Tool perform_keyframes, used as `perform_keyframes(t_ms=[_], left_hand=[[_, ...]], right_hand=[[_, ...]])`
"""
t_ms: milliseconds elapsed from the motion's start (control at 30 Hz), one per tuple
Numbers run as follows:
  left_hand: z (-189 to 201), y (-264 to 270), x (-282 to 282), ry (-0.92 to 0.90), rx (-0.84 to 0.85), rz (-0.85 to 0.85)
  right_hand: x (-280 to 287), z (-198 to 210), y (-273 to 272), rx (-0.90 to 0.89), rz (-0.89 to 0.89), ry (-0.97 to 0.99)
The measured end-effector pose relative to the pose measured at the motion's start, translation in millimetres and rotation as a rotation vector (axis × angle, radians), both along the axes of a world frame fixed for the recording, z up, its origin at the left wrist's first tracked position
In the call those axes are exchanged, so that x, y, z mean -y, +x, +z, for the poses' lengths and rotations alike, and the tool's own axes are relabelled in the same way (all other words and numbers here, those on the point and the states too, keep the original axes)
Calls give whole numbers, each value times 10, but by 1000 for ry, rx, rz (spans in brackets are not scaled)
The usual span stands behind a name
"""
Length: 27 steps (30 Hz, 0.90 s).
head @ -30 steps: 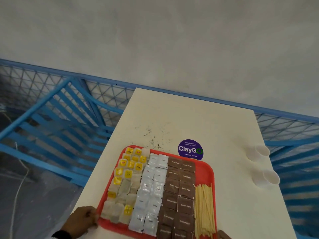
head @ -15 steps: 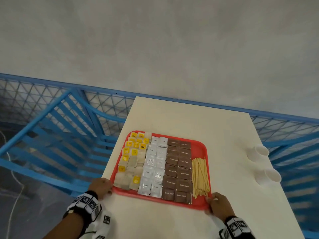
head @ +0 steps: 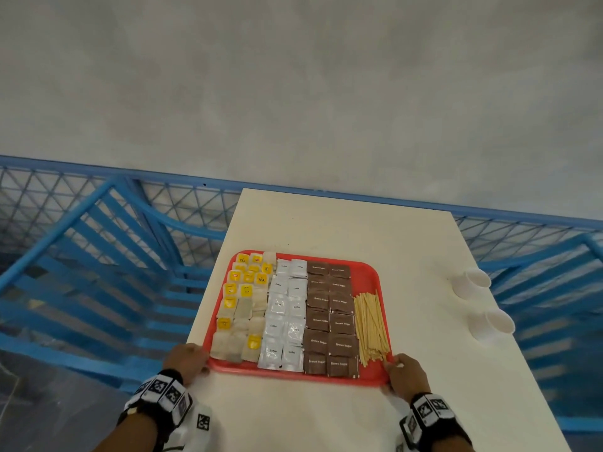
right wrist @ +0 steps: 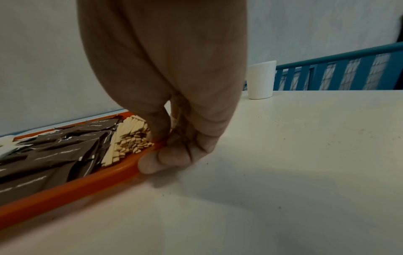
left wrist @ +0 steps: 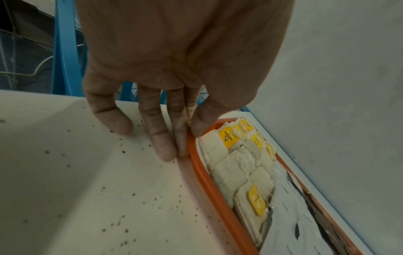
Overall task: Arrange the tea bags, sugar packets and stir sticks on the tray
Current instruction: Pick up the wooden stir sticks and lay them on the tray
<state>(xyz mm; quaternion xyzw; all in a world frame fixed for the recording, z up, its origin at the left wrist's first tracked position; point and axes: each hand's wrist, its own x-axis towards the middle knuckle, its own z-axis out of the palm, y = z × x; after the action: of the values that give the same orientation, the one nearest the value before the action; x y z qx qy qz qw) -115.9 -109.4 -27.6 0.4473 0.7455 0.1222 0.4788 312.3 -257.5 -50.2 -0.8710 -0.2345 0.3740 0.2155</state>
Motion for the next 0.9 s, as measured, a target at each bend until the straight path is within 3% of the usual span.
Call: perform_keyframes(t_ms=[300,433,567,667,767,900], left_hand=[[-22,-67,29,30,54,-33],[130,-50,137,32,-77,-121],[489,142,170,255,-303,-116],[841,730,193,380,-276,-187],[1096,1595,227,448,-163,-370],[1142,2769,271,439,53,-558]], right_hand=[[61,81,-51,-84,-31,78],[176,127,-48,-294,-134,191],[407,144,276,-365,-259,237],[634,126,734,-278,-306,222],[805,149,1283,-136,-330,186],[870,212,1979,52,-329,184]])
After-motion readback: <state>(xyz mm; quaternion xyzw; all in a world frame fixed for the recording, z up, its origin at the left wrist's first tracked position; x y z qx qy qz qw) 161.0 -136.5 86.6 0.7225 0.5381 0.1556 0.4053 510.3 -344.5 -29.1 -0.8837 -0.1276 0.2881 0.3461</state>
